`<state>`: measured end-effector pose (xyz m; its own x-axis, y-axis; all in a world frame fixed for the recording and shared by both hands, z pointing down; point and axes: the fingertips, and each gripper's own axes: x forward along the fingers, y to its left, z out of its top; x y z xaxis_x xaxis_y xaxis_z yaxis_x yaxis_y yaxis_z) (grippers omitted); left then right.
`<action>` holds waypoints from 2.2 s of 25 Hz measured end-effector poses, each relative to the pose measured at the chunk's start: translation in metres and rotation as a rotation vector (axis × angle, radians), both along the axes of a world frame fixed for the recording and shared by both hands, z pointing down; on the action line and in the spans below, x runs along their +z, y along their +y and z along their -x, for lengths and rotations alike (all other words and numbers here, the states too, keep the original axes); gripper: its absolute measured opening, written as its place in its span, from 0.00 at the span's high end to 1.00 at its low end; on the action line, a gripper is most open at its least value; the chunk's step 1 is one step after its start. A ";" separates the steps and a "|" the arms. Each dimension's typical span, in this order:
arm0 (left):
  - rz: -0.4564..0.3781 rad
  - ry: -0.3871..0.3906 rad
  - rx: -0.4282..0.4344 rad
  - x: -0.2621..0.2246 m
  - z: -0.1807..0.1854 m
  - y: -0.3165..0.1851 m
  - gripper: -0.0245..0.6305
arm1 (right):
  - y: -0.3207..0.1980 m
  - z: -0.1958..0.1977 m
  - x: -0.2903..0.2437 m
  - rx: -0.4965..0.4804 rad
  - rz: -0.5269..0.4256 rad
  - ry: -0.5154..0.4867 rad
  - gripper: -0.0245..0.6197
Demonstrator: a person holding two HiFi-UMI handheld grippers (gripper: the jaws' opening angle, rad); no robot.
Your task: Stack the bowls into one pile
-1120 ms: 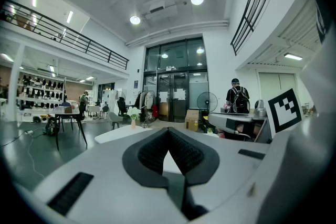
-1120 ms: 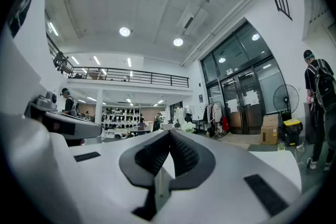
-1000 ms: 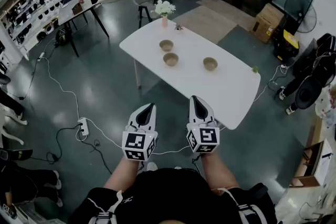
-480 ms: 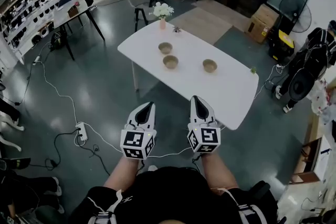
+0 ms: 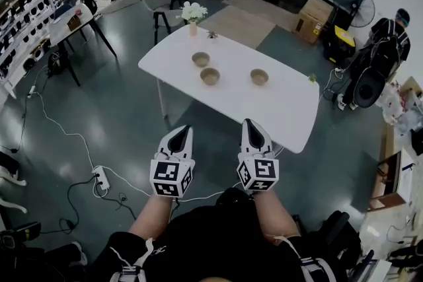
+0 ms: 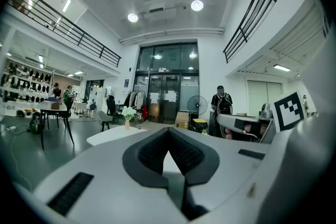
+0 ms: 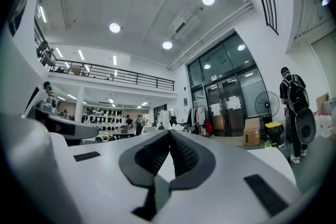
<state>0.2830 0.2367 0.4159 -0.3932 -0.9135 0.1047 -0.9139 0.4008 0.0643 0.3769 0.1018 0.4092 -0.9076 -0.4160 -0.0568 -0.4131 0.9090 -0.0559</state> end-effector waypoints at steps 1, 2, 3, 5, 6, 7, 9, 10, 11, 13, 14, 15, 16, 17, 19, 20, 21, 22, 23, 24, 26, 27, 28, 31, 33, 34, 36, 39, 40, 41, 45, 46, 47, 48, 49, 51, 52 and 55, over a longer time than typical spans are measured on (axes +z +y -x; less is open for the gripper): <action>-0.002 0.002 0.007 0.000 0.003 -0.001 0.94 | 0.000 0.001 0.000 0.009 0.000 0.004 0.94; -0.004 0.004 0.015 -0.001 0.005 -0.002 0.94 | -0.001 0.002 0.000 0.017 -0.001 0.007 0.94; -0.005 0.004 0.023 -0.001 0.006 -0.003 0.94 | -0.002 0.002 0.001 0.026 -0.003 0.008 0.94; -0.003 -0.001 0.043 0.001 0.011 -0.009 0.94 | -0.007 0.005 0.003 0.047 -0.001 0.006 0.94; -0.002 -0.003 0.053 0.002 0.014 -0.013 0.94 | -0.011 0.007 0.005 0.057 0.002 0.004 0.94; -0.001 -0.005 0.063 0.004 0.017 -0.018 0.94 | -0.015 0.009 0.007 0.067 0.004 0.004 0.94; 0.001 -0.007 0.081 0.008 0.025 -0.030 0.94 | -0.026 0.015 0.013 0.082 0.006 0.006 0.94; 0.003 -0.007 0.088 0.010 0.030 -0.038 0.94 | -0.033 0.018 0.015 0.090 0.007 0.008 0.94; 0.006 -0.008 0.096 0.012 0.035 -0.047 0.94 | -0.041 0.022 0.017 0.097 0.007 0.010 0.94; 0.016 -0.012 0.116 0.015 0.045 -0.067 0.94 | -0.060 0.030 0.021 0.114 0.010 0.012 0.94; 0.020 -0.015 0.127 0.017 0.049 -0.078 0.94 | -0.071 0.033 0.023 0.126 0.014 0.011 0.94; 0.022 -0.018 0.138 0.019 0.054 -0.090 0.94 | -0.083 0.037 0.025 0.139 0.018 0.008 0.94; 0.024 -0.019 0.151 0.020 0.060 -0.103 0.94 | -0.096 0.040 0.027 0.153 0.023 0.003 0.94; 0.026 -0.021 0.163 0.021 0.066 -0.118 0.94 | -0.109 0.045 0.028 0.165 0.028 -0.001 0.94; 0.031 -0.023 0.186 0.021 0.081 -0.150 0.94 | -0.137 0.058 0.030 0.185 0.034 -0.002 0.94; 0.035 -0.023 0.197 0.021 0.088 -0.165 0.94 | -0.151 0.065 0.032 0.194 0.038 0.001 0.94; 0.039 -0.023 0.207 0.021 0.095 -0.181 0.94 | -0.166 0.071 0.033 0.204 0.044 0.005 0.94; 0.041 -0.022 0.216 0.020 0.101 -0.197 0.94 | -0.182 0.078 0.033 0.214 0.049 0.008 0.94; 0.043 -0.021 0.224 0.019 0.108 -0.213 0.94 | -0.197 0.084 0.033 0.223 0.053 0.009 0.94; 0.045 -0.021 0.231 0.018 0.115 -0.230 0.94 | -0.213 0.090 0.032 0.233 0.056 0.011 0.94; 0.049 -0.019 0.244 0.017 0.130 -0.263 0.94 | -0.247 0.102 0.032 0.252 0.061 0.013 0.94; 0.053 -0.019 0.250 0.017 0.137 -0.281 0.94 | -0.264 0.108 0.033 0.262 0.066 0.014 0.94; 0.057 -0.017 0.256 0.017 0.144 -0.299 0.94 | -0.282 0.113 0.033 0.273 0.073 0.016 0.94; 0.065 -0.012 0.274 0.014 0.161 -0.357 0.94 | -0.336 0.126 0.035 0.301 0.091 0.021 0.94; 0.072 -0.012 0.290 0.012 0.172 -0.397 0.94 | -0.372 0.134 0.038 0.316 0.102 0.027 0.94; 0.077 -0.013 0.298 0.013 0.176 -0.416 0.94 | -0.389 0.139 0.040 0.324 0.109 0.030 0.94; 0.081 -0.019 0.310 0.013 0.186 -0.450 0.94 | -0.422 0.147 0.045 0.339 0.122 0.037 0.94; 0.083 -0.025 0.317 0.012 0.199 -0.490 0.94 | -0.462 0.158 0.050 0.356 0.138 0.050 0.94; 0.085 -0.023 0.318 0.013 0.203 -0.500 0.94 | -0.472 0.161 0.051 0.358 0.143 0.055 0.94; 0.089 -0.020 0.318 0.014 0.206 -0.508 0.94 | -0.480 0.165 0.052 0.361 0.148 0.059 0.94; 0.108 -0.008 0.320 0.022 0.217 -0.531 0.94 | -0.504 0.175 0.058 0.369 0.158 0.071 0.94; 0.115 -0.007 0.325 0.025 0.217 -0.535 0.94 | -0.508 0.176 0.060 0.373 0.160 0.072 0.94; 0.121 -0.007 0.330 0.028 0.217 -0.539 0.94 | -0.512 0.175 0.062 0.378 0.161 0.072 0.94; 0.126 -0.006 0.336 0.030 0.217 -0.544 0.94 | -0.516 0.175 0.063 0.383 0.163 0.072 0.94; 0.128 -0.006 0.342 0.032 0.217 -0.548 0.94 | -0.519 0.174 0.065 0.388 0.163 0.072 0.94; 0.129 -0.009 0.356 0.032 0.218 -0.555 0.94 | -0.523 0.175 0.066 0.395 0.163 0.069 0.94; 0.130 -0.012 0.366 0.032 0.218 -0.558 0.94 | -0.525 0.176 0.066 0.395 0.163 0.065 0.94; 0.134 -0.021 0.399 0.031 0.221 -0.566 0.94 | -0.529 0.179 0.067 0.398 0.174 0.054 0.77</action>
<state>0.0622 -0.3297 0.4467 -0.0150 -0.9733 0.2289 -0.9997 0.0191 0.0156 0.1974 -0.4268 0.4766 -0.6742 -0.7333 0.0883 -0.7360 0.6571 -0.1625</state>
